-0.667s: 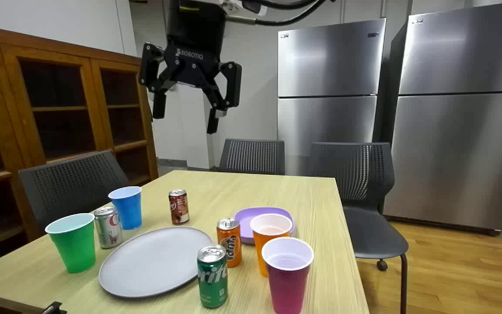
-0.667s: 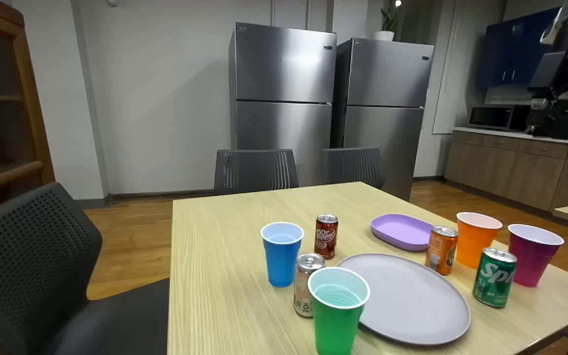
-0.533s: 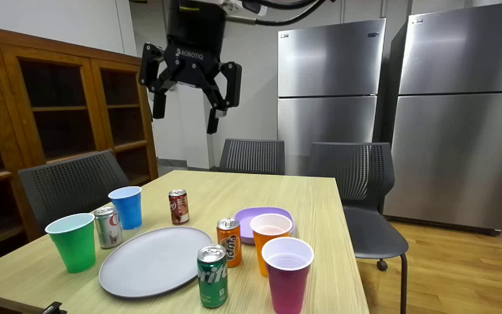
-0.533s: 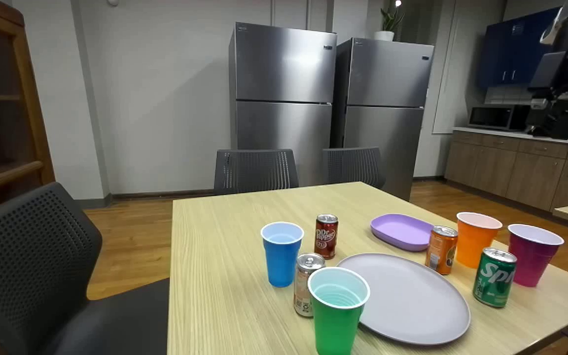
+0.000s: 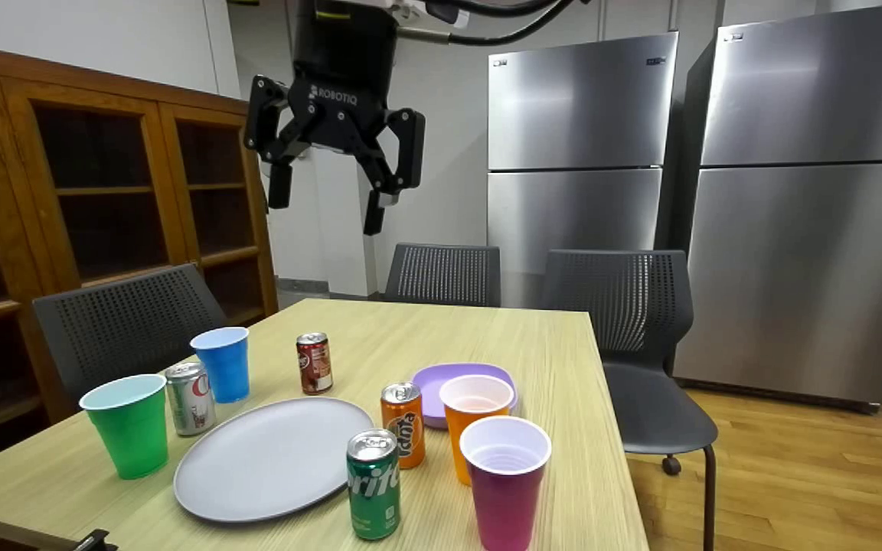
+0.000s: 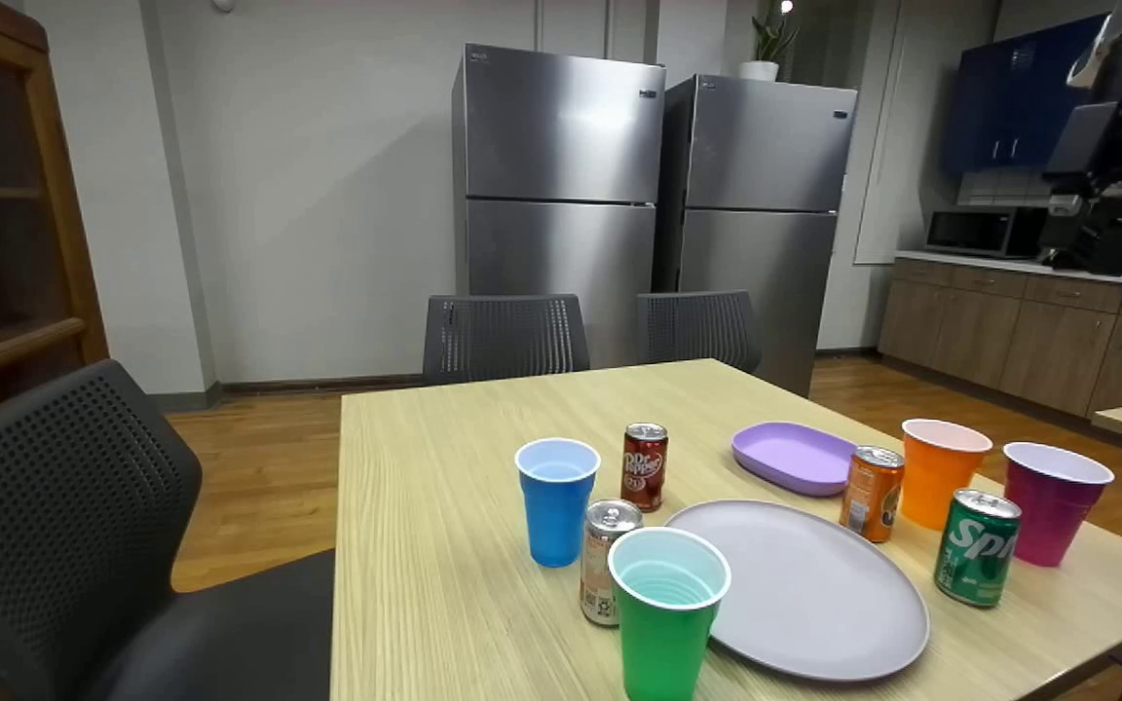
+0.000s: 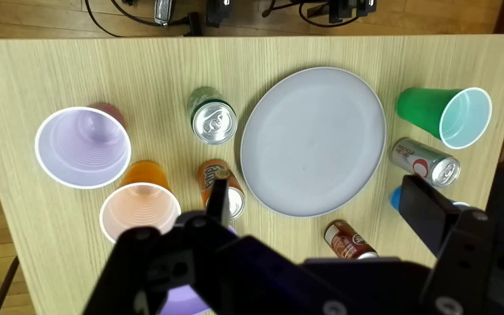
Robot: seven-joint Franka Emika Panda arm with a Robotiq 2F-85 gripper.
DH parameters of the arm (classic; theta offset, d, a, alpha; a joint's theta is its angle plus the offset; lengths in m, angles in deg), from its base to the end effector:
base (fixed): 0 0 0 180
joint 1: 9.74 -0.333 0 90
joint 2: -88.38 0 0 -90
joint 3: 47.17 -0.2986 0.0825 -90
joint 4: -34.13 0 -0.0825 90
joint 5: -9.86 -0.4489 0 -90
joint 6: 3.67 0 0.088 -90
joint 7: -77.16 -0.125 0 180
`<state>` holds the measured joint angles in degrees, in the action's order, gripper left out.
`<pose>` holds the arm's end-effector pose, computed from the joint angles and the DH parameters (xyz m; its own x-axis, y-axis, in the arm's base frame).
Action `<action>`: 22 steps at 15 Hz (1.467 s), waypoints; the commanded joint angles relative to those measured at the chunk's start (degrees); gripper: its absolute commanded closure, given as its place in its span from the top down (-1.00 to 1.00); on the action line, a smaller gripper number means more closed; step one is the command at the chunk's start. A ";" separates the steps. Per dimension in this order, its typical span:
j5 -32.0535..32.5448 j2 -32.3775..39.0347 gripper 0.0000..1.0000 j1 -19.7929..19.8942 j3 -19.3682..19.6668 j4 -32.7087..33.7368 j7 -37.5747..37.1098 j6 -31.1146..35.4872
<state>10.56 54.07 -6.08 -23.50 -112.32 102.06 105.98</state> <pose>0.3904 -0.1848 0.3857 0.9992 0.0354 0.0177 0.0385 -0.9726 -0.2293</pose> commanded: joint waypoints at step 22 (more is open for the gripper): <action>0.05 23.28 1.00 1.62 -7.08 -4.30 -2.13 30.63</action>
<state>10.58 74.06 -6.06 -28.38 -116.26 101.49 132.99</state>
